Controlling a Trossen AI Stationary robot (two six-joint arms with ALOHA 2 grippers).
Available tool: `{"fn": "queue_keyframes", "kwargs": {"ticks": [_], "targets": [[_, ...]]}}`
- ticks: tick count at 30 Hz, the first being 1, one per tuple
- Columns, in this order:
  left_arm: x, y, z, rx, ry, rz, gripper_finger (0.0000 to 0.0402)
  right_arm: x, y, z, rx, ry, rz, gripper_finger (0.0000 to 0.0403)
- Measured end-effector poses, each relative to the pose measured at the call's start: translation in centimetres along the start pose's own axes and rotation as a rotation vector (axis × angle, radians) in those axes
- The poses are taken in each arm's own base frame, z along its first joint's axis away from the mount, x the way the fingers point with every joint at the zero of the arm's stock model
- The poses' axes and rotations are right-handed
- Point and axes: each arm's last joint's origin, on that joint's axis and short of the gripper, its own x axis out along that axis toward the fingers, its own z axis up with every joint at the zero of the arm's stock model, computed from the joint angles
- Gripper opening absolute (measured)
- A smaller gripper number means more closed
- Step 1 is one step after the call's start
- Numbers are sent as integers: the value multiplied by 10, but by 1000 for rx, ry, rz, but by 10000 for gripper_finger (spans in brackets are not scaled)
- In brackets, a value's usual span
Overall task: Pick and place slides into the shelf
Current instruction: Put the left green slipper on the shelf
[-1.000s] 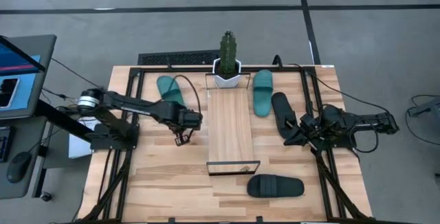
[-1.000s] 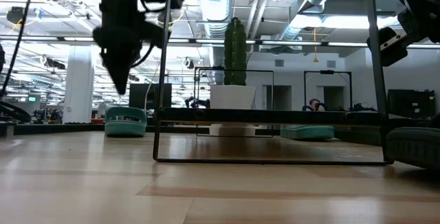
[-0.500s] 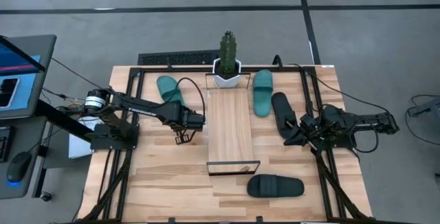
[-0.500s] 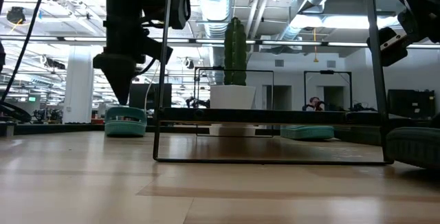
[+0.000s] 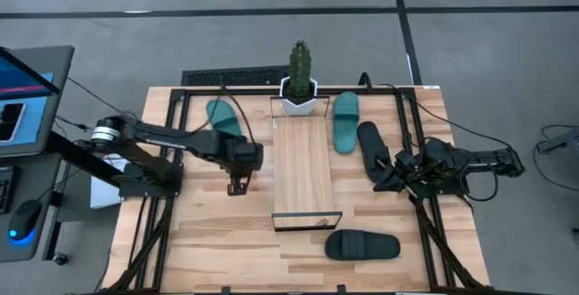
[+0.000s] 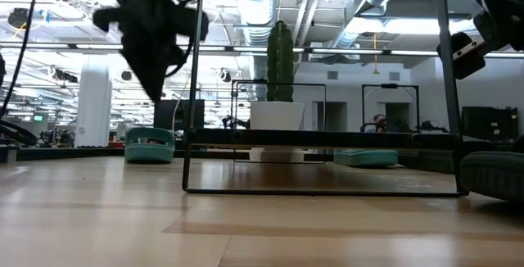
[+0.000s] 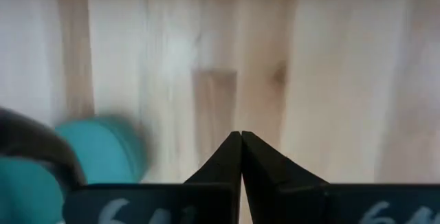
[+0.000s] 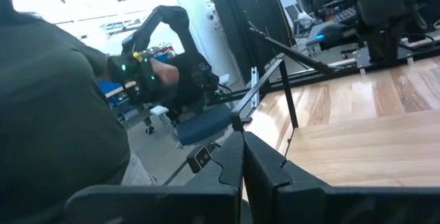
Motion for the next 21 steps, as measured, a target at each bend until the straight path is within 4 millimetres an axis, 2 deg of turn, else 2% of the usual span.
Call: {"fn": "queue_keyframes", "kwargs": {"ticks": [5,9,12,16,19,21], "targets": [[-30,8,-1,-45,-196,-34,0,0,0,0,0,0,0,0],[-47,15,-15,-84,-389,-41,0,0,0,0,0,-1,0,0],[-47,24,-38,-162,-425,-37,0,0,0,0,1,1,0,0],[-34,31,-69,-254,-403,-1,0,0,0,0,3,5,-2,0],[-25,32,-82,-227,-384,16,0,1,-1,-1,5,9,-4,0],[-21,31,-82,-188,-388,30,0,1,-1,-1,6,11,-4,0]]}}
